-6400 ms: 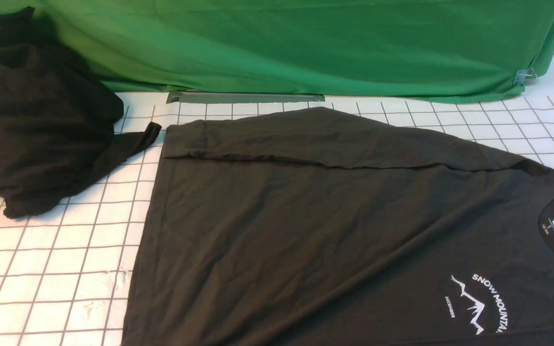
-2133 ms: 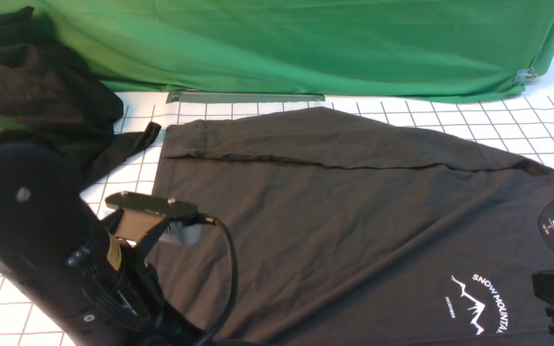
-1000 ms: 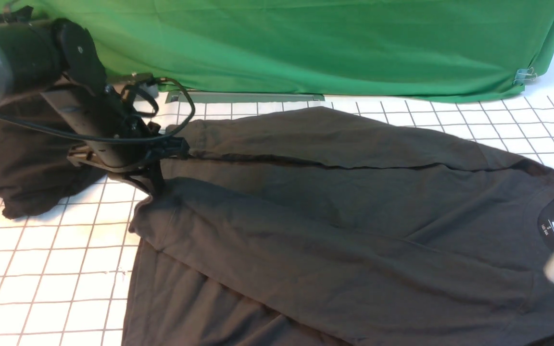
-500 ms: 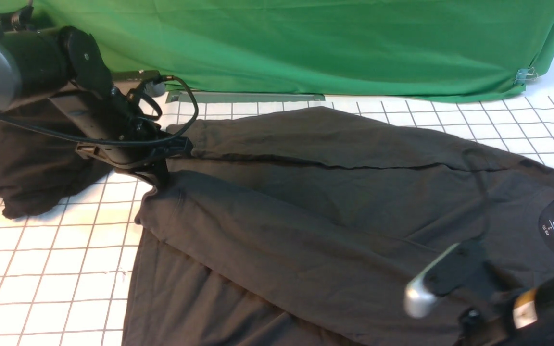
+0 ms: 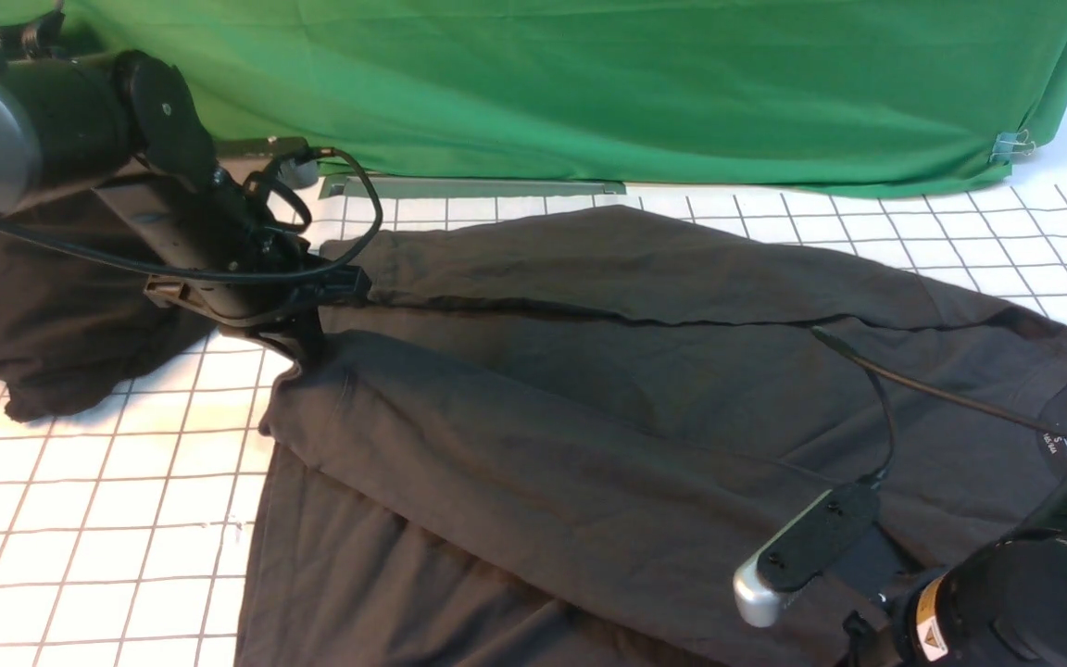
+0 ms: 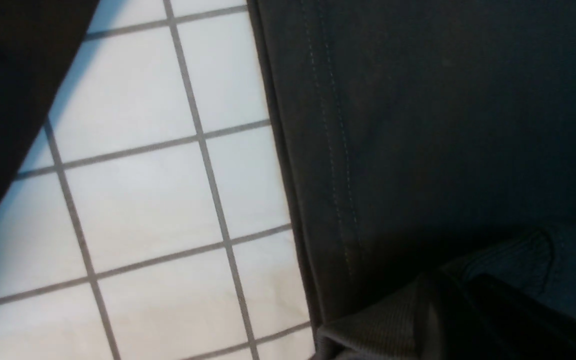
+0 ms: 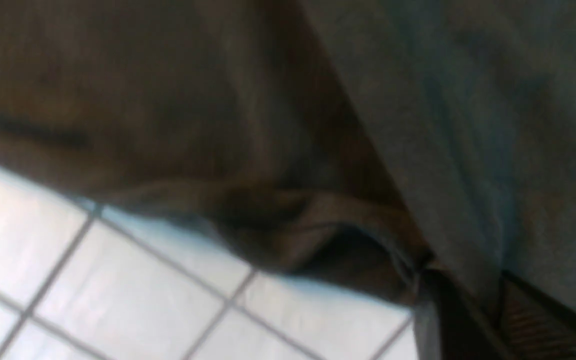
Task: Fold a long-sleeved shirt over a white checkered tablecloth.
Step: 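Fold the left side of the black T-shirt inward over its body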
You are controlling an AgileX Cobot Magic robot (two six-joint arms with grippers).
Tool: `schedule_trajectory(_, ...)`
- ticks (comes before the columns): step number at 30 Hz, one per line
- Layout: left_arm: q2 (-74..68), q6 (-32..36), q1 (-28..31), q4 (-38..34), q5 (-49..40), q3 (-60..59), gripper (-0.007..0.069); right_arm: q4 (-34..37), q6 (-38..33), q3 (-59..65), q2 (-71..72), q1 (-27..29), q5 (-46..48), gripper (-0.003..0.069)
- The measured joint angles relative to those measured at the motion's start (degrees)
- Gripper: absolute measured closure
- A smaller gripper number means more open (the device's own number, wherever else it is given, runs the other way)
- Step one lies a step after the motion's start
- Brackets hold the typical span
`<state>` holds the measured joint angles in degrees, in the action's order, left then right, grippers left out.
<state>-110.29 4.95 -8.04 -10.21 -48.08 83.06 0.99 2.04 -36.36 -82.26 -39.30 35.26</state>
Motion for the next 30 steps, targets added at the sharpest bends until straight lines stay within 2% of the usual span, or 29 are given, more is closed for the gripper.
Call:
schedule_trajectory(13,0.0,1.0,-0.1,-0.4,-6.3,0.0,0.0610,0.9,9.1,3.0,16.6,0.0,12.7,0.0630)
schedule_trajectory(19,0.0,1.0,-0.4,-0.7,-7.0,0.0,0.0610,2.5,9.2,5.9,17.2,0.0,11.6,0.0626)
schedule_trajectory(22,0.0,1.0,-0.4,-0.7,-7.9,0.0,0.0610,5.4,9.2,7.4,17.2,0.0,10.6,0.0596)
schedule_trajectory(24,0.0,1.0,-0.4,0.2,-7.5,0.0,0.0610,6.8,9.2,8.1,17.2,0.0,11.7,0.0534)
schedule_trajectory(26,0.0,1.0,-0.4,0.5,-7.4,0.0,0.0610,6.8,9.2,8.2,17.2,0.0,11.7,0.0507)
schedule_trajectory(27,0.0,1.0,-0.4,0.9,-7.1,0.0,0.0608,6.8,9.2,8.3,17.2,0.0,11.1,0.0459)
schedule_trajectory(30,0.0,1.0,-0.4,0.9,-6.2,0.0,0.0586,6.8,9.2,8.3,17.2,0.0,9.6,0.0386)
